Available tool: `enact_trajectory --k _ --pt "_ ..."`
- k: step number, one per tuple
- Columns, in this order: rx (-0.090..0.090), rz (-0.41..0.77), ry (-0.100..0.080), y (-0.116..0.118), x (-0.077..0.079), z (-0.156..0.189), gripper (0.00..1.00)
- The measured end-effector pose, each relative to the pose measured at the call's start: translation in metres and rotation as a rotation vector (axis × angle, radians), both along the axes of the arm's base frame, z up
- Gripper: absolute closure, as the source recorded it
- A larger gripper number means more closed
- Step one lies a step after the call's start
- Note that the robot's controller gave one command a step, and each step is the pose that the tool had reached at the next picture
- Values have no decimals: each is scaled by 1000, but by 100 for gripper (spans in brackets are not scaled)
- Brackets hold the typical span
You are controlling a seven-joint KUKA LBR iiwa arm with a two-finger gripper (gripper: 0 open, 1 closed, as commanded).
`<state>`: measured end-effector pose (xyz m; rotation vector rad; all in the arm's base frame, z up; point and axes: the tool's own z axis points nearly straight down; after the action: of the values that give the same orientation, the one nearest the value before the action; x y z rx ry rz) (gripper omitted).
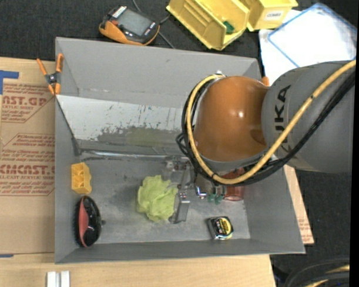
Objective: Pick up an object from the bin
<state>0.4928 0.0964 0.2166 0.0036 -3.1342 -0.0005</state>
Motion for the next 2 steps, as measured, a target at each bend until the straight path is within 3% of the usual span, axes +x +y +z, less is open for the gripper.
enact_trajectory --k 1,2 --pt "1 -2 -9 -1 2 4 0" --pt "8 2 -22 6 -9 -146 0"
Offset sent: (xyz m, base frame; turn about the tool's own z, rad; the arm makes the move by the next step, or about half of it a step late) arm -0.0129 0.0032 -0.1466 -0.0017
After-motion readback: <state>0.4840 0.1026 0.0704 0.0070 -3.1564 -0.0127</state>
